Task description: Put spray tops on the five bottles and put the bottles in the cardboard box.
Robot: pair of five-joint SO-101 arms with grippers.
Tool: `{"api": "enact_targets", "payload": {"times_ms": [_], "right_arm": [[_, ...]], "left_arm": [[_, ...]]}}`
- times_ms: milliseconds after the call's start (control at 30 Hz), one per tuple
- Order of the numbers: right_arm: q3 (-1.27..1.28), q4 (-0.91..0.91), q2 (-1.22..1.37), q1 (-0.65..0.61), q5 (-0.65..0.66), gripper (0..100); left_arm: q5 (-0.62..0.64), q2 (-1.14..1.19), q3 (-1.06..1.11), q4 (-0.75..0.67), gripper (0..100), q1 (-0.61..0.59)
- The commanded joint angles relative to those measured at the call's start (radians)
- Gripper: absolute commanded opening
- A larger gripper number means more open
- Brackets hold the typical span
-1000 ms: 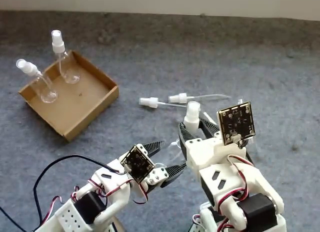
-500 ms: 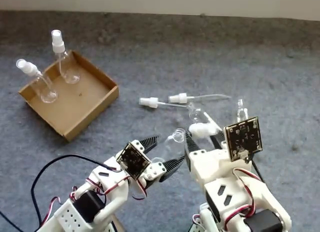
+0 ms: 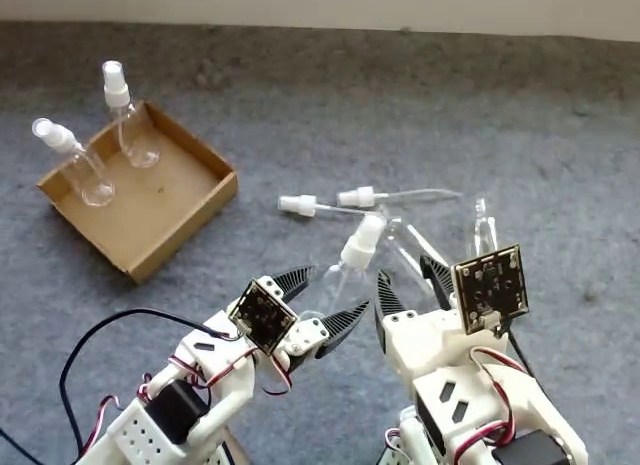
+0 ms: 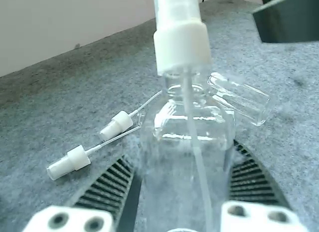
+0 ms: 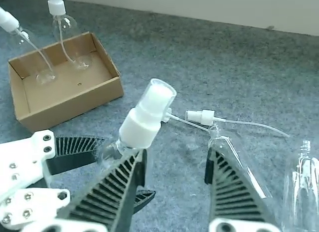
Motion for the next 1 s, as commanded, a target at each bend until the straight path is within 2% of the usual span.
{"api": "enact_targets", "payload": {"times_ms": [0, 200, 300, 367, 600, 833, 967], "right_arm": [[-0.021, -0.119, -0.001, 0.054, 0.002, 16.7], [0.061, -0.392, 0.001, 0.320, 0.002, 16.3], [0.117, -0.487, 0.001, 0.394, 0.002, 8.7], [0.159, -0.527, 0.001, 0.397, 0.002, 0.2], [0.334, -0.667, 0.001, 0.394, 0.002, 0.5], [0.490, -0.774, -0.001, 0.387, 0.003, 0.5], [0.495, -0.779, -0.005, 0.294, 0.003, 0.5]], "left_arm": [[0.012, -0.010, 0.018, -0.026, 8, -0.012], [0.012, -0.010, 0.013, -0.028, 8, -0.005], [0.012, -0.010, 0.013, -0.028, 8, -0.004], [0.012, -0.010, 0.013, -0.028, 8, -0.004], [0.011, -0.010, 0.016, -0.074, 8, 0.081], [0.011, -0.010, 0.022, -0.107, 8, 0.093], [0.011, -0.010, 0.022, -0.107, 8, 0.094]]}}
